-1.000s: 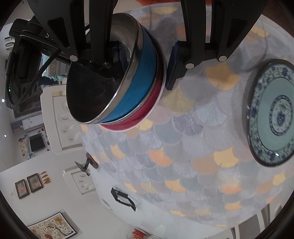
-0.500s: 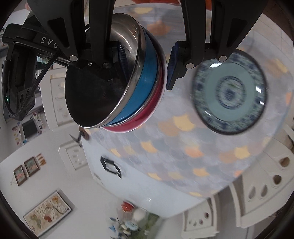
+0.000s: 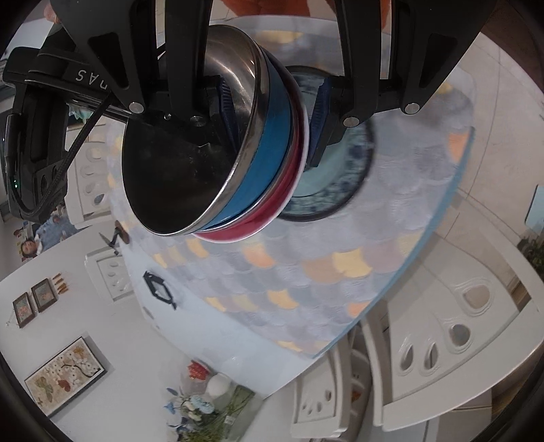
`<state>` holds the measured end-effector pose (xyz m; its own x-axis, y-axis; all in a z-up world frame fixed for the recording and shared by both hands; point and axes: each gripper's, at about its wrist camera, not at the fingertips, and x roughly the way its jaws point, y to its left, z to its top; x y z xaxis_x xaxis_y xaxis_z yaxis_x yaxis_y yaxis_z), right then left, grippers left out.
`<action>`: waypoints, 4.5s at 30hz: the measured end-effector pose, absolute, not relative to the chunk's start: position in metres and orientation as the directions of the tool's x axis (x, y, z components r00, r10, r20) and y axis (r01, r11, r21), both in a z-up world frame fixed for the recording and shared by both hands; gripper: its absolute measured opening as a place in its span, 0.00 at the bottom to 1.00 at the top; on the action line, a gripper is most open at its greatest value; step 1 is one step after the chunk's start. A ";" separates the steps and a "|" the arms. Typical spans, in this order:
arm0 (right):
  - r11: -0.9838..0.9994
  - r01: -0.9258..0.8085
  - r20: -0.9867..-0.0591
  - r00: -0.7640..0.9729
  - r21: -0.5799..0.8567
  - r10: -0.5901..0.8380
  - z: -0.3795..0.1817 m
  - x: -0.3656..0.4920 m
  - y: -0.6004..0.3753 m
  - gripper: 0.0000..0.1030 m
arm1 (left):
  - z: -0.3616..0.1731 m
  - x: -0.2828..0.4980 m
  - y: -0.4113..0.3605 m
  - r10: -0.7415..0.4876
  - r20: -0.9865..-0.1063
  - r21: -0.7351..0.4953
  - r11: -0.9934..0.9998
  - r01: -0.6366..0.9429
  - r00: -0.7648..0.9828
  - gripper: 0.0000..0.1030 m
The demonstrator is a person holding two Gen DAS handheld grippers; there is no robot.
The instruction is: Organize plates and bowls
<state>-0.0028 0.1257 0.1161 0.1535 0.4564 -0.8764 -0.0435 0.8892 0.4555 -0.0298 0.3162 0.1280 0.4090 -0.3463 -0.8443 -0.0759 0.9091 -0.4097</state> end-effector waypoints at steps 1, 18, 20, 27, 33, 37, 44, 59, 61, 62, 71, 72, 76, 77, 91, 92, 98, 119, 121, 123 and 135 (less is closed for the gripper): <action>0.892 -0.039 -0.880 0.146 0.451 0.451 0.113 -0.002 0.132 0.45 | 0.123 -0.028 0.322 -0.349 -0.849 -0.409 0.910 -0.074 0.396 0.33; 0.922 0.046 -0.922 0.070 0.384 0.381 0.077 0.011 0.149 0.47 | 0.081 -0.007 0.335 -0.399 -0.878 -0.418 0.908 -0.018 0.264 0.33; 0.919 0.055 -0.920 0.062 0.390 0.386 0.073 0.015 0.149 0.47 | 0.079 -0.005 0.334 -0.397 -0.881 -0.415 0.910 -0.016 0.257 0.33; 0.899 0.070 -0.902 0.046 0.431 0.429 0.063 0.019 0.147 0.49 | 0.077 -0.003 0.338 -0.404 -0.880 -0.421 0.907 -0.014 0.249 0.33; 0.883 0.086 -0.887 0.043 0.462 0.460 0.061 0.020 0.143 0.50 | 0.078 -0.004 0.340 -0.417 -0.873 -0.432 0.902 -0.003 0.254 0.33; 0.843 0.129 -0.852 0.045 0.522 0.521 0.057 0.019 0.133 0.50 | 0.078 -0.007 0.344 -0.431 -0.864 -0.446 0.895 0.002 0.258 0.33; 0.818 0.157 -0.833 0.066 0.553 0.550 0.062 0.011 0.129 0.50 | 0.083 -0.012 0.347 -0.442 -0.854 -0.457 0.890 0.013 0.272 0.33; 0.901 0.027 -0.887 0.191 0.433 0.420 0.101 -0.004 0.137 0.50 | 0.130 -0.021 0.352 -0.467 -0.790 -0.466 0.878 0.106 0.398 0.33; 0.901 0.029 -0.886 0.199 0.433 0.419 0.104 -0.005 0.136 0.50 | 0.134 -0.021 0.352 -0.463 -0.787 -0.460 0.881 0.113 0.408 0.33; 0.902 0.029 -0.886 0.205 0.430 0.415 0.106 -0.005 0.135 0.50 | 0.136 -0.021 0.352 -0.463 -0.785 -0.459 0.881 0.115 0.411 0.33; 0.936 0.022 -0.888 0.323 0.353 0.327 0.145 -0.019 0.130 0.50 | 0.170 -0.035 0.354 -0.388 -0.761 -0.383 0.916 0.123 0.520 0.39; 0.940 0.027 -0.888 0.340 0.339 0.311 0.150 -0.023 0.130 0.52 | 0.177 -0.038 0.353 -0.352 -0.759 -0.342 0.932 0.125 0.548 0.45; 0.958 0.050 -0.886 0.396 0.283 0.241 0.163 -0.041 0.134 0.57 | 0.194 -0.052 0.348 -0.249 -0.737 -0.214 0.968 0.134 0.628 0.61; 0.966 0.049 -0.886 0.411 0.255 0.213 0.166 -0.045 0.136 0.57 | 0.198 -0.055 0.347 -0.232 -0.726 -0.191 0.972 0.134 0.648 0.66; 0.973 0.201 -0.885 0.466 0.116 0.009 0.169 -0.076 0.131 0.80 | 0.223 -0.066 0.313 -0.166 -0.667 -0.060 0.984 0.170 0.726 0.81; 0.973 0.209 -0.889 0.457 0.100 -0.007 0.168 -0.076 0.130 0.80 | 0.222 -0.066 0.310 -0.165 -0.670 -0.053 0.983 0.175 0.724 0.81; 0.961 0.266 -0.881 0.470 0.079 -0.058 0.168 -0.082 0.116 0.80 | 0.219 -0.069 0.301 -0.169 -0.660 -0.048 0.982 0.183 0.732 0.81; 0.970 0.234 -0.904 0.425 0.067 -0.040 0.156 -0.083 0.134 0.80 | 0.222 -0.073 0.300 -0.102 -0.641 0.043 0.985 0.168 0.761 0.85; 0.971 0.231 -0.906 0.422 0.066 -0.038 0.156 -0.082 0.135 0.80 | 0.222 -0.073 0.300 -0.100 -0.637 0.045 0.985 0.167 0.765 0.85; 0.971 0.230 -0.906 0.421 0.066 -0.039 0.155 -0.082 0.136 0.80 | 0.223 -0.074 0.300 -0.092 -0.630 0.054 0.985 0.162 0.771 0.85; 0.970 0.232 -0.908 0.418 0.067 -0.038 0.154 -0.081 0.137 0.80 | 0.225 -0.070 0.307 -0.069 -0.617 0.049 0.991 0.126 0.784 0.93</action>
<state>-0.0810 0.1370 0.1537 0.4178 -0.0378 -0.9078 0.2324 0.9703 0.0666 -0.0705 0.3066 0.2250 0.7839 -0.0693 -0.6170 0.1264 0.9907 0.0494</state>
